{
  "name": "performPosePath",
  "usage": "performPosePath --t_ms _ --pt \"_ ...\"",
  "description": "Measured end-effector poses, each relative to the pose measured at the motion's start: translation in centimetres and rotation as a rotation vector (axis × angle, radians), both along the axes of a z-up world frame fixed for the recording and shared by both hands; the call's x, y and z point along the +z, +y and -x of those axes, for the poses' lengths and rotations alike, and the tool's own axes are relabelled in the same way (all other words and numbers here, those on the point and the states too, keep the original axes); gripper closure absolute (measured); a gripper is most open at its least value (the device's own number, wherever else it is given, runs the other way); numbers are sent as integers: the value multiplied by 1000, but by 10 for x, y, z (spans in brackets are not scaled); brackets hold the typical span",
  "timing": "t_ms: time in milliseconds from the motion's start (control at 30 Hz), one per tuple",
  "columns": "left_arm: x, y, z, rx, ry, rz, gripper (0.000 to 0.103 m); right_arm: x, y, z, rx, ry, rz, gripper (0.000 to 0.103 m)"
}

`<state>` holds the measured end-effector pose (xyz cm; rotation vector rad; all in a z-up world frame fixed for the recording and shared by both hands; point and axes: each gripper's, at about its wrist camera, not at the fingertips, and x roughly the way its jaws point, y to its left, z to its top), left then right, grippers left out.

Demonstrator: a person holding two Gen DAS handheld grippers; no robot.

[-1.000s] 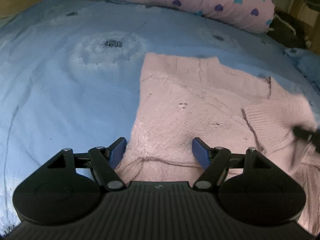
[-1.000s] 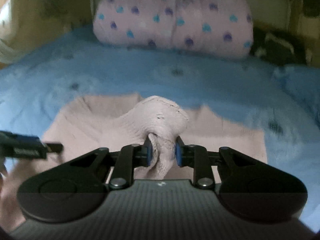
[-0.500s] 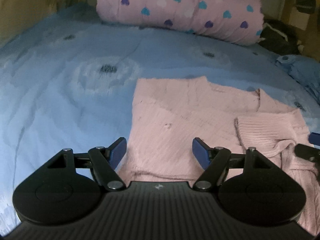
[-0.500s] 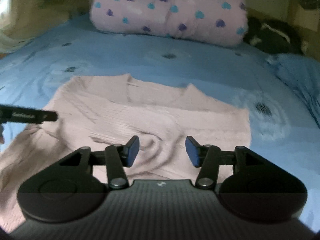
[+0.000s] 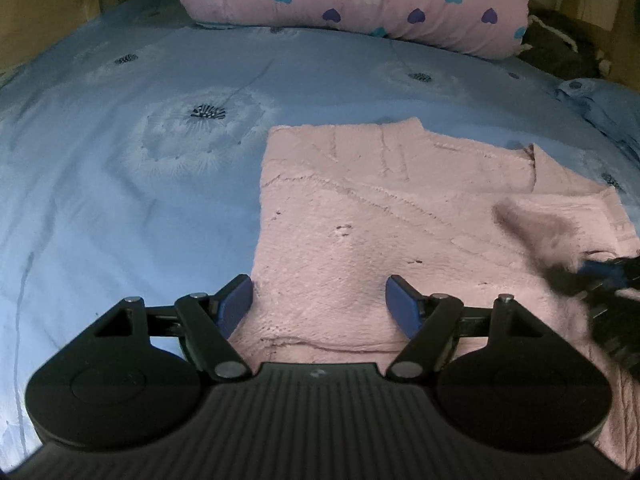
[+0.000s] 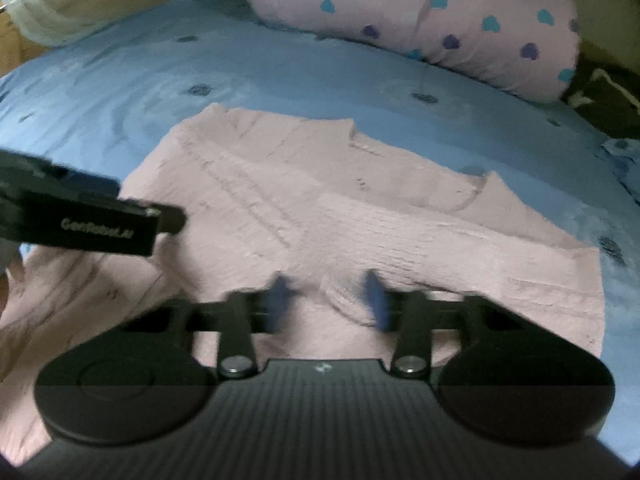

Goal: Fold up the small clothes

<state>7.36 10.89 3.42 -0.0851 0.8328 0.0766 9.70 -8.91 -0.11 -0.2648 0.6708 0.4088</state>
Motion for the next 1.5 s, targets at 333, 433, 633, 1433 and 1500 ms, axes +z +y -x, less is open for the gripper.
performPosePath --t_ms 333,433,633,1433,1500 --pt "0 -2 1 6 3 -11 24 31 -98 17 -266 -56 -63 90" --pt "1 -3 1 5 6 -15 24 28 -131 22 -350 -31 -47 88" --pt "2 -5 1 7 10 -28 24 12 -184 31 -406 179 -124 85" --pt "1 -3 -3 18 39 -21 23 9 -89 -46 -126 114 -121 52" --pt "0 -3 -3 20 39 -19 23 1 -88 -49 -131 131 -126 50"
